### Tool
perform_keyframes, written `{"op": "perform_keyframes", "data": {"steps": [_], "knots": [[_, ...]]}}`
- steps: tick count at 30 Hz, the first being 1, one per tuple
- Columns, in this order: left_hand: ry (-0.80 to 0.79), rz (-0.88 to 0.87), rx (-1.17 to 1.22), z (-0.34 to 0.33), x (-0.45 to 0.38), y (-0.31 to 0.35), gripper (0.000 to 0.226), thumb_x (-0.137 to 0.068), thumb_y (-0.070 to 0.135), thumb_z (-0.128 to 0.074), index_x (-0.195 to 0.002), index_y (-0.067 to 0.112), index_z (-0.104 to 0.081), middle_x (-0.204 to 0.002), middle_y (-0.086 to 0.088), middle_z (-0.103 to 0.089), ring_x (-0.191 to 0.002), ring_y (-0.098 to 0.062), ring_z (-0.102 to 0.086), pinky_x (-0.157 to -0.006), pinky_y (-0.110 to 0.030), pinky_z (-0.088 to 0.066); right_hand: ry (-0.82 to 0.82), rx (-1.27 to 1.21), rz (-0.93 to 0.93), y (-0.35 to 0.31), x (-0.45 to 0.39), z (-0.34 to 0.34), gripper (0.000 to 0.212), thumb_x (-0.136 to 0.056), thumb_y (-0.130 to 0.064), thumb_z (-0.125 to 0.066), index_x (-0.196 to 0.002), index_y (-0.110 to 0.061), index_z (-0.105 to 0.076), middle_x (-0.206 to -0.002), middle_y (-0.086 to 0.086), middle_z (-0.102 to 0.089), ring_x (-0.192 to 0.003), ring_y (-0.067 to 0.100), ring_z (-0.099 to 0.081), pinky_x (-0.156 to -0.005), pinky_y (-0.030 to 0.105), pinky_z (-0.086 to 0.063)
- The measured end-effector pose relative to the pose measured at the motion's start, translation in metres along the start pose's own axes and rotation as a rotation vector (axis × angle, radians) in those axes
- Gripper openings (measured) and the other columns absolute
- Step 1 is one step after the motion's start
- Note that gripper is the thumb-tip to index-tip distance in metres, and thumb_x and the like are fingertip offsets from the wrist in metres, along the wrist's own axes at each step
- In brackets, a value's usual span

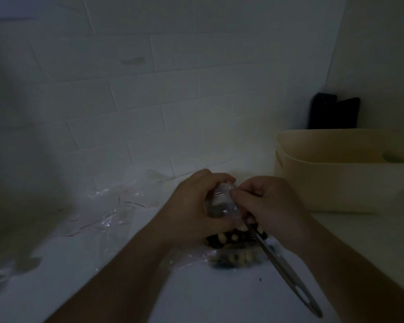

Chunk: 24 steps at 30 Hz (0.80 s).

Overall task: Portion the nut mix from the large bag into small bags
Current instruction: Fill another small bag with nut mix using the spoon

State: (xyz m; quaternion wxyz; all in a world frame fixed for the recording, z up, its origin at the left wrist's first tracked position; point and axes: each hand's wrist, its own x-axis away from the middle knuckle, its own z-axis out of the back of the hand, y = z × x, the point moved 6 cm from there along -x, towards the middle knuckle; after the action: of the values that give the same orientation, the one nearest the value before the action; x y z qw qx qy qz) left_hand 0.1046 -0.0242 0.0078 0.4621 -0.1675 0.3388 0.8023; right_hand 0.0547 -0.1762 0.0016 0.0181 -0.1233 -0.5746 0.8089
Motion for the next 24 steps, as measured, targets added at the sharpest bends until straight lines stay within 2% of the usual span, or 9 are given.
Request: {"op": "perform_keyframes", "data": {"steps": [5, 8, 10, 12, 15, 17, 20, 22, 24], "knots": [[-0.007, 0.009, 0.032, 0.003, 0.000, 0.001, 0.073, -0.066, 0.039, -0.098, -0.130, 0.022, -0.067, -0.104, 0.010, -0.061, -0.100, -0.007, -0.060, -0.085, -0.021, -0.049, 0.000, -0.022, -0.003, 0.001, 0.000, 0.000, 0.028, -0.095, -0.016, -0.069, -0.067, -0.016, -0.072, -0.060, 0.004, -0.070, -0.056, 0.017, -0.070, -0.058, 0.028, -0.054], [0.003, 0.033, 0.095, 0.005, 0.000, 0.000, 0.070, -0.066, 0.041, -0.098, -0.128, 0.025, -0.069, -0.104, 0.010, -0.061, -0.100, -0.009, -0.061, -0.084, -0.020, -0.049, 0.004, 0.002, 0.022, 0.000, 0.001, 0.001, 0.025, -0.095, -0.023, -0.072, -0.070, -0.020, -0.074, -0.065, 0.004, -0.073, -0.063, 0.020, -0.073, -0.067, 0.038, -0.060], [0.024, 0.071, 0.162, 0.006, 0.001, -0.003, 0.066, -0.067, 0.043, -0.096, -0.125, 0.027, -0.071, -0.106, 0.008, -0.062, -0.103, -0.013, -0.063, -0.087, -0.028, -0.053, -0.010, -0.010, 0.034, -0.001, -0.001, 0.003, 0.023, -0.095, -0.027, -0.072, -0.074, -0.020, -0.076, -0.068, 0.006, -0.074, -0.066, 0.023, -0.075, -0.071, 0.042, -0.061], [0.067, 0.121, 0.209, 0.010, 0.001, -0.007, 0.059, -0.068, 0.050, -0.090, -0.122, 0.036, -0.070, -0.109, 0.011, -0.063, -0.108, -0.015, -0.062, -0.091, -0.033, -0.054, -0.036, 0.012, 0.061, -0.001, -0.004, 0.011, 0.021, -0.097, -0.028, -0.069, -0.078, -0.022, -0.076, -0.070, 0.003, -0.074, -0.065, 0.018, -0.072, -0.067, 0.039, -0.059], [0.147, 0.230, 0.267, 0.017, 0.003, -0.014, 0.053, -0.067, 0.058, -0.082, -0.116, 0.049, -0.067, -0.116, 0.020, -0.063, -0.119, -0.011, -0.058, -0.098, -0.034, -0.051, -0.282, 0.468, 0.233, 0.000, 0.002, 0.021, 0.028, -0.099, -0.021, -0.065, -0.083, -0.043, -0.071, -0.084, -0.015, -0.070, -0.075, 0.002, -0.066, -0.070, 0.017, -0.048], [0.165, 0.296, 0.377, 0.018, 0.003, -0.021, 0.053, -0.069, 0.052, -0.083, -0.120, 0.046, -0.069, -0.123, 0.018, -0.065, -0.123, -0.012, -0.060, -0.103, -0.051, -0.052, -0.490, 0.748, 0.279, 0.010, 0.010, 0.019, 0.043, -0.100, -0.010, -0.061, -0.090, -0.050, -0.070, -0.096, -0.020, -0.061, -0.091, -0.002, -0.060, -0.076, 0.009, -0.042], [0.123, 0.355, 0.549, 0.017, 0.003, -0.028, 0.053, -0.071, 0.044, -0.086, -0.122, 0.038, -0.071, -0.126, 0.004, -0.070, -0.122, -0.024, -0.064, -0.103, -0.062, -0.052, -0.620, 0.844, 0.236, 0.022, 0.014, 0.017, 0.055, -0.093, 0.001, -0.059, -0.091, -0.053, -0.069, -0.104, -0.021, -0.050, -0.095, -0.002, -0.055, -0.077, 0.004, -0.039], [0.050, 0.396, 0.634, 0.014, 0.004, -0.030, 0.055, -0.071, 0.037, -0.088, -0.122, 0.029, -0.072, -0.123, -0.003, -0.071, -0.120, -0.027, -0.066, -0.100, -0.052, -0.058, -0.628, 0.861, 0.244, 0.028, 0.011, 0.013, 0.050, -0.089, -0.005, -0.066, -0.088, -0.055, -0.066, -0.105, -0.019, -0.048, -0.097, 0.002, -0.055, -0.082, 0.014, -0.047], [-0.063, 0.415, 0.702, 0.008, 0.005, -0.028, 0.053, -0.073, 0.023, -0.088, -0.123, 0.020, -0.071, -0.121, -0.002, -0.073, -0.116, -0.019, -0.070, -0.092, -0.033, -0.060, -0.637, 0.863, 0.248, 0.035, 0.010, 0.012, 0.045, -0.087, -0.011, -0.072, -0.087, -0.055, -0.065, -0.104, -0.020, -0.049, -0.097, 0.002, -0.055, -0.086, 0.024, -0.052]]}}
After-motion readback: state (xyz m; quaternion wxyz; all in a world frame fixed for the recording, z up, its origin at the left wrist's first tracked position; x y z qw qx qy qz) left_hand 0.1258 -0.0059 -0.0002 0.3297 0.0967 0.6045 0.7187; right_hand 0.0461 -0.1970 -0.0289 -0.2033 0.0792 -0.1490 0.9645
